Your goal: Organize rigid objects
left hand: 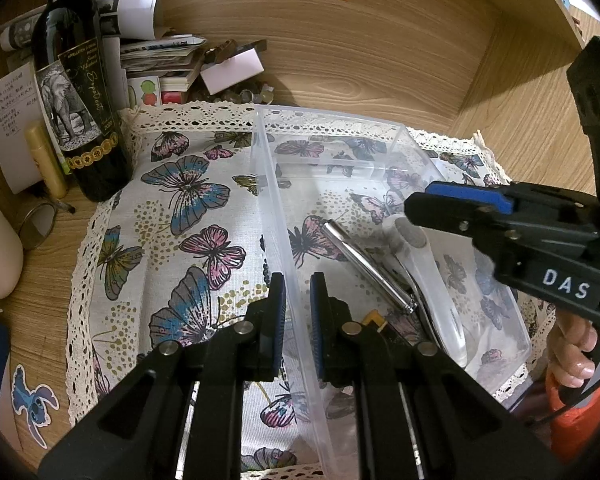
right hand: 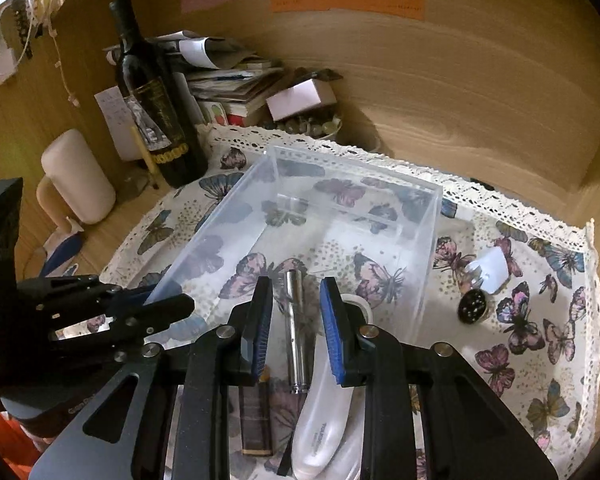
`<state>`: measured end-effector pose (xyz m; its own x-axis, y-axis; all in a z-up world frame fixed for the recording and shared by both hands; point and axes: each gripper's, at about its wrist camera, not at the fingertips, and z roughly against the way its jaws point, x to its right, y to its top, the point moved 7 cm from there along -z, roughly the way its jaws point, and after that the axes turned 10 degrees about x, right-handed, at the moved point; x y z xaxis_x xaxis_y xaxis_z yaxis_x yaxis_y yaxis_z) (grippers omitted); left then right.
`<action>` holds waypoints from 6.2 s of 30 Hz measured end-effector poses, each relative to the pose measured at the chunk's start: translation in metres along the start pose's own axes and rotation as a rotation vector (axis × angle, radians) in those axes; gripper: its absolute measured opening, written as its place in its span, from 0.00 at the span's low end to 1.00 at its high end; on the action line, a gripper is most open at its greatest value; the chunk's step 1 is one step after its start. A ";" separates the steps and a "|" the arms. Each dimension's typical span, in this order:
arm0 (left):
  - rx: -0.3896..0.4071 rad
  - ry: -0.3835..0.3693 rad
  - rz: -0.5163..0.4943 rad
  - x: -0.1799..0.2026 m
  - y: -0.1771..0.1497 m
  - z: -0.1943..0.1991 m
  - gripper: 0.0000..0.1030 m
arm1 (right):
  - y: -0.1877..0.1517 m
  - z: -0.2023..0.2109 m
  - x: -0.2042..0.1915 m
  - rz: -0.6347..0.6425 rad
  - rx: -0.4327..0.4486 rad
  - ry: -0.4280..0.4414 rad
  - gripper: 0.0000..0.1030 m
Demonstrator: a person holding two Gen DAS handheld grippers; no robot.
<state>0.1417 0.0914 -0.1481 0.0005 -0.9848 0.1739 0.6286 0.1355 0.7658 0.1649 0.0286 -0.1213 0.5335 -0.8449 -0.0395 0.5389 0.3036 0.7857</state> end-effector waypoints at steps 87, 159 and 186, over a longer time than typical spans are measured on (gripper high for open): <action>0.002 0.002 -0.008 0.000 -0.001 0.001 0.10 | -0.004 0.004 -0.002 0.051 0.005 -0.012 0.28; 0.002 0.001 -0.014 0.001 -0.002 0.001 0.10 | 0.030 0.022 0.063 -0.167 0.079 -0.051 0.27; 0.035 0.015 -0.005 -0.002 0.005 0.014 0.10 | 0.015 0.023 0.011 0.002 0.087 -0.073 0.42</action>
<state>0.1341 0.0956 -0.1362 0.0092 -0.9869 0.1611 0.6011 0.1342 0.7879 0.1635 0.0140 -0.0961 0.4840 -0.8750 0.0051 0.4771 0.2688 0.8368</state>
